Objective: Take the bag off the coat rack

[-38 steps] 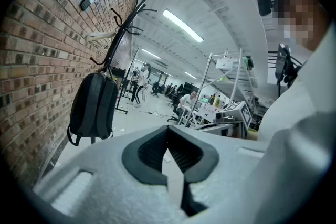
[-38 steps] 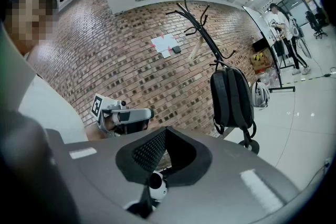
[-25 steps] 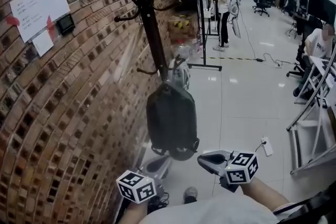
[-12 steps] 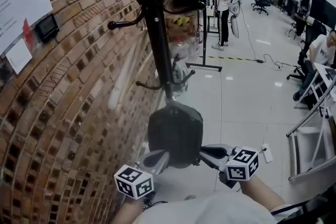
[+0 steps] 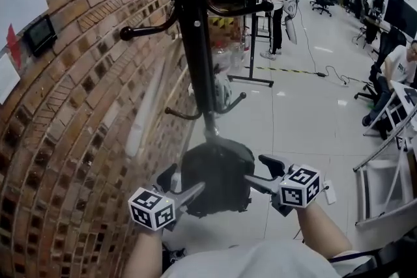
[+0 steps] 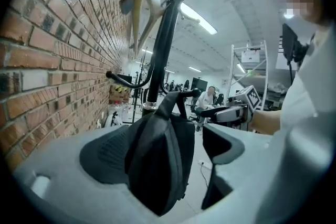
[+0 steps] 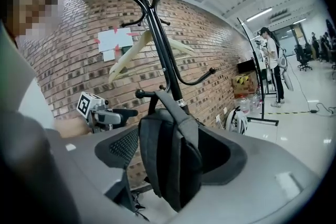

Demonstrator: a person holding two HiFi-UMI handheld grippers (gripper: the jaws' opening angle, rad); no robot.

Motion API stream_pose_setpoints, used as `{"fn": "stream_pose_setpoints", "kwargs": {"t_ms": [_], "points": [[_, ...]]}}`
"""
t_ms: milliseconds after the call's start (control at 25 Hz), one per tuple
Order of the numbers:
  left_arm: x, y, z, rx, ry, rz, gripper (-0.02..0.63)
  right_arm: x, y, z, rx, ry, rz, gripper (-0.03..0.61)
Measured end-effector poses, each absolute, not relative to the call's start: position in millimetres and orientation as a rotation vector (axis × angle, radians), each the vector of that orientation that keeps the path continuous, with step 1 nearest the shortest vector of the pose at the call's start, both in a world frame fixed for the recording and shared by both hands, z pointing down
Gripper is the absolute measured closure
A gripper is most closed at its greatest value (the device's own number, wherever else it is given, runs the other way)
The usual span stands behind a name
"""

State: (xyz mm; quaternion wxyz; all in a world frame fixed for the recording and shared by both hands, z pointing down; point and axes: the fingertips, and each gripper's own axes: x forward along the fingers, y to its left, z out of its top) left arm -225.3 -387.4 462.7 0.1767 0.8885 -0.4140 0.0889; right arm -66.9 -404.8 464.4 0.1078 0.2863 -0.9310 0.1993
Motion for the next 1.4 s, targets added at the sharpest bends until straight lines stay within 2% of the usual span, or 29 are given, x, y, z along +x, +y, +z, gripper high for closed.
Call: {"fn": "stream_pose_setpoints", "kwargs": {"t_ms": [120,400,600,800,960,1080,1160,1400], "points": [[-225.8,-404.1,480.8,2.505,-1.127,0.291,0.132,-65.9,-424.9,481.8,0.846,-2.696,0.545,0.171],[-217.7,-428.2,527.2,2.472,-1.041,0.395,0.084,-79.4,-455.6,530.4,0.779,-2.622,0.509,0.079],[-218.7,-433.4,549.1,2.446,-1.009,0.406,0.081,-96.2,-463.2,559.6,0.724,-2.590,0.547,0.077],[-208.7,-431.9,560.0,2.467,-0.963,0.444,0.085,-97.6,-465.9,565.8,0.696,-2.627,0.599,0.171],[-211.2,-431.9,562.8,2.455,-0.944,0.429,0.215,-101.0,-465.8,569.1,0.705,-2.625,0.624,0.312],[-208.9,-426.3,558.2,2.446,-0.934,0.445,0.324,-98.7,-461.9,565.4,0.702,-2.632,0.633,0.363],[-208.3,-423.6,553.5,2.451,-0.950,0.462,0.365,-98.2,-458.8,560.9,0.696,-2.633,0.632,0.391],[-210.6,-413.1,537.5,2.476,-0.971,0.459,0.387,-102.3,-446.3,543.9,0.715,-2.650,0.626,0.416]]}}
